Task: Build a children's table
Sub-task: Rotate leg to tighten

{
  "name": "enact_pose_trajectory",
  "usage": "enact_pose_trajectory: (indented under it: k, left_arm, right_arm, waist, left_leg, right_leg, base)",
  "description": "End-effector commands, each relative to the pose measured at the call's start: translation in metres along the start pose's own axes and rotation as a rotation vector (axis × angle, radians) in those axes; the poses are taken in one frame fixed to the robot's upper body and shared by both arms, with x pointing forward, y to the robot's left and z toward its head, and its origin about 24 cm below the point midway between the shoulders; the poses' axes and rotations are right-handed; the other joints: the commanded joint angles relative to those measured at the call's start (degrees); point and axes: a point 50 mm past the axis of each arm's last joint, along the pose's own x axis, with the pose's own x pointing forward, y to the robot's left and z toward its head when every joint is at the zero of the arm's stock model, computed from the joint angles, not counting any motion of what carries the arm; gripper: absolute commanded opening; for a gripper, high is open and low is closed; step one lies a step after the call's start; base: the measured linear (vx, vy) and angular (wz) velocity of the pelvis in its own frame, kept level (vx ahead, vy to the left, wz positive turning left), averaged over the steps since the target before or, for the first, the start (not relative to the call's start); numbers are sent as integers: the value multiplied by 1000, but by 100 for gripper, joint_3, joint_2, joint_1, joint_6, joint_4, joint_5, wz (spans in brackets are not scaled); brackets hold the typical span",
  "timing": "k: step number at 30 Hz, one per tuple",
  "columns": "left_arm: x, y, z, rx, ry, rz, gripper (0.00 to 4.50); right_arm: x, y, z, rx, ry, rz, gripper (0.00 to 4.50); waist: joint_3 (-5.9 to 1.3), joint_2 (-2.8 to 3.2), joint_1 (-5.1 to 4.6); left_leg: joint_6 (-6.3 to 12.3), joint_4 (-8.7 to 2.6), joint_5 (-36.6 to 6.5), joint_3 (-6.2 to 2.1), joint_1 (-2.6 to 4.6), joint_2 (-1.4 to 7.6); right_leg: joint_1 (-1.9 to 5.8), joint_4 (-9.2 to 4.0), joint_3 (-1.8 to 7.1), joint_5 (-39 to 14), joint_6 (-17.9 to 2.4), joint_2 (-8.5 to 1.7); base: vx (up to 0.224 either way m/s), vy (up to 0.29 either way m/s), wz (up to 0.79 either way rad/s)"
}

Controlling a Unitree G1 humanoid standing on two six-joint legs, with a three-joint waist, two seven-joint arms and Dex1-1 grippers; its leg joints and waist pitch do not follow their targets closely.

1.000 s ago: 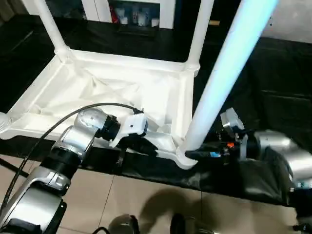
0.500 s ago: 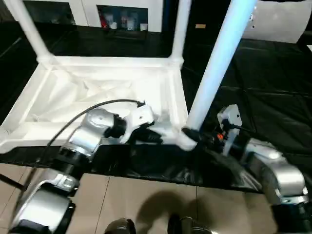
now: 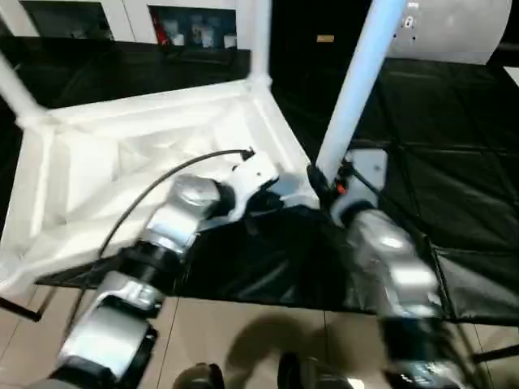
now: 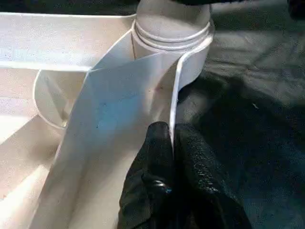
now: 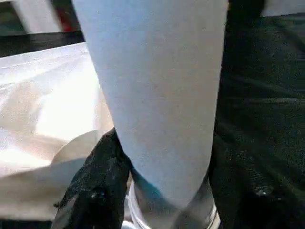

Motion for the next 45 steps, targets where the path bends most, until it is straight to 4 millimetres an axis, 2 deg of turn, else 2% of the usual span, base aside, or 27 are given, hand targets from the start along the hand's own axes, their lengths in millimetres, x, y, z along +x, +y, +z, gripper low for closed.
enact_pose_trajectory:
  k: [1, 5, 7, 8, 10, 12, 14, 15, 17, 18, 19, 20, 21, 22, 23, 24, 25, 27, 28, 29, 31, 33, 35, 37, 41, 42, 45]
  left_arm:
    - [5, 6, 21, -16, -56, 173, 0]
    - [10, -2, 26, -28, -90, 165, 0]
    - [9, -3, 24, -12, -93, 148, 0]
    - [7, -4, 23, -2, -95, 133, 0]
    - [5, -4, 21, 13, -97, 112, 0]
    - [0, -5, 14, 39, -94, 55, 0]
    - [-3, -5, 8, 51, -83, 22, 0]
    - [-7, -4, 3, 61, -74, -8, 0]
    - [-12, -4, -2, 79, -71, -50, 0]
    - [-12, -4, -2, 79, -71, -50, 0]
    - [-17, -3, -9, 100, -63, -113, 0]
    - [-17, -3, -9, 100, -63, -113, 0]
    - [-17, -3, -9, 100, -63, -113, 0]
    - [-22, -3, -15, 126, -51, -165, 0]
    - [-25, -3, -18, 143, -39, -200, 0]
    - [-28, -1, -22, 161, -20, -228, 0]
    - [-31, 0, -25, 180, -3, -259, 0]
    - [-35, 0, -28, 191, 12, -299, 0]
    - [-40, 1, -32, 211, 30, -354, 0]
    - [-40, 1, -32, 214, 32, -361, 0]
    - [-45, 0, -34, 228, 40, -443, 0]
    - [-46, 0, -35, 234, 41, -461, 0]
    - [-48, -1, -35, 262, 58, -520, 0]
    - [-49, -1, -34, 281, 70, -579, 0]
    - [-48, -3, -32, 323, 76, -638, 0]
    - [-48, -3, -32, 330, 76, -649, 0]
    - [-46, -6, -29, 345, 70, -678, 0]
  right_arm:
    - [1, 44, -22, 31, 96, 103, 199]
    - [6, 43, -21, 12, 74, 20, 199]
    - [6, 39, -18, 28, 40, 19, 199]
    - [6, 35, -16, 30, 16, 30, 233]
    - [5, 29, -12, 30, -19, 49, 253]
    - [0, 13, -3, 7, -92, 110, 269]
    - [-5, 2, 2, -4, -120, 162, 281]
    - [-12, -9, 6, -5, -136, 209, 289]
    - [-20, -23, 9, -11, -135, 267, 312]
    - [-20, -23, 9, -11, -135, 267, 312]
    - [-34, -40, 12, -42, -123, 364, 325]
    - [-34, -40, 12, -42, -123, 364, 333]
    - [-34, -40, 12, -42, -123, 364, 338]
    - [-46, -54, 16, -74, -108, 451, 356]
    - [-53, -63, 17, -96, -90, 493, 356]
    - [-59, -72, 19, -124, -65, 544, 368]
    - [-65, -80, 20, -150, -37, 587, 378]
    - [-71, -89, 21, -172, 0, 623, 398]
    - [-76, -97, 22, -191, 45, 675, 407]
    - [-77, -97, 22, -193, 49, 680, 414]
    - [-82, -102, 22, -215, 106, 756, 432]
    - [-83, -103, 22, -225, 116, 774, 443]
    - [-84, -102, 22, -252, 153, 845, 443]
    - [-85, -97, 21, -275, 204, 946, 443]
    - [-83, -89, 19, -265, 246, 1048, 443]
    - [-82, -88, 18, -266, 251, 1061, 427]
    - [-78, -85, 16, -258, 268, 1096, 417]
  waist:
    - [-427, 21, 12]
    - [-435, 54, 9]
    - [-442, 46, 9]
    - [-452, 53, 11]
    - [-481, 71, 8]
    - [-487, 81, 8]
    - [-509, 70, -18]
    - [-526, 53, -23]
    - [-544, 54, -29]
    - [-547, 47, -25]
    - [-548, 35, -25]
    - [-532, 38, -2]
    - [-513, 35, 7]
    - [-495, 27, 28]
    - [-481, 3, 50]
    - [-471, 4, 77]
    - [-442, 15, 103]
    - [-431, 1, 126]
    - [-415, -9, 132]
    - [-412, -9, 139]
    - [-418, -16, 164]
    - [-442, -24, 188]
    - [-463, -21, 213]
    - [-479, -14, 240]
    - [-469, -10, 322]
    - [-470, -27, 326]
    - [-467, -15, 353]
  left_leg:
    - [468, -399, -341, -322, -2, 661]
    - [482, -390, -339, -311, -1, 653]
    - [534, -385, -341, -311, -13, 650]
    - [556, -383, -308, -315, -14, 654]
    - [689, -368, -118, -321, -22, 672]
    - [847, -351, -66, -324, -43, 668]
    - [1019, -336, 54, -344, -94, 670]
    - [1194, -309, 210, -348, -88, 681]
    - [1387, -282, 380, -350, -111, 686]
    - [1437, -277, 416, -351, -104, 685]
    - [1491, -266, 431, -347, -119, 673]
    - [1524, -261, 353, -338, -114, 665]
    - [1481, -265, 216, -319, -114, 673]
    - [1363, -272, -4, -310, -104, 641]
    - [1232, -264, -184, -289, -118, 584]
    - [1203, -267, -235, -283, -113, 568]
    - [1114, -285, -376, -285, -83, 584]
    - [1004, -307, -495, -299, -57, 597]
    - [873, -314, -656, -295, -28, 576]
    - [849, -310, -668, -287, -24, 549]
    - [813, -314, -606, -288, -21, 542]
    - [860, -320, -507, -296, -17, 564]
    - [979, -316, -337, -317, -8, 623]
    - [1075, -306, -192, -317, -19, 638]
    - [1099, -301, -148, -302, -22, 656]
    - [1101, -301, -144, -299, -26, 650]
    - [1051, -307, -129, -311, -21, 683]
  right_leg:
    - [369, -379, 604, -1303, -858, -840]
    - [375, -373, 612, -1188, -901, -843]
    - [390, -368, 609, -1136, -885, -840]
    - [393, -357, 607, -1081, -887, -839]
    - [388, -294, 604, -704, -945, -826]
    - [400, -272, 592, -478, -974, -824]
    - [443, -219, 580, -217, -996, -823]
    - [448, -201, 580, -6, -975, -820]
    - [430, -140, 580, 278, -1028, -824]
    - [425, -143, 580, 331, -1029, -818]
    - [417, -130, 573, 362, -1078, -815]
    - [415, -164, 576, 274, -1044, -810]
    - [392, -187, 584, 53, -1002, -805]
    - [396, -271, 559, -437, -937, -790]
    - [432, -325, 554, -932, -783, -775]
    - [430, -368, 553, -1172, -671, -765]
    - [403, -433, 538, -1663, -487, -746]
    - [388, -466, 532, -2004, -336, -724]
    - [378, -525, 519, -2359, -249, -740]
    - [381, -545, 513, -2461, -222, -736]
    - [390, -555, 514, -2548, -167, -736]
    - [390, -526, 514, -2347, -176, -729]
    - [366, -451, 517, -1815, -368, -736]
    - [382, -387, 525, -1491, -465, -742]
    - [376, -380, 519, -1421, -546, -762]
    - [379, -377, 512, -1414, -555, -758]
    - [377, -359, 517, -1393, -609, -778]
  base:
    - [0, 0, 0]
    - [0, 0, 0]
    - [0, 0, 0]
    - [0, 0, 0]
    - [0, 0, 0]
    - [0, 0, 0]
    - [0, 0, 0]
    - [0, 0, 0]
    - [0, 0, 0]
    - [0, 0, 0]
    - [0, 0, 0]
    - [0, 0, 0]
    - [0, 0, 0]
    - [0, 0, 0]
    - [0, 0, 0]
    - [0, 0, 0]
    - [0, 0, 0]
    - [0, 0, 0]
    - [0, 0, 0]
    - [0, 0, 0]
    - [0, 0, 0]
    - [0, 0, 0]
    - [0, 0, 0]
    - [0, 0, 0]
    - [0, 0, 0]
    - [0, 0, 0]
    - [0, 0, 0]
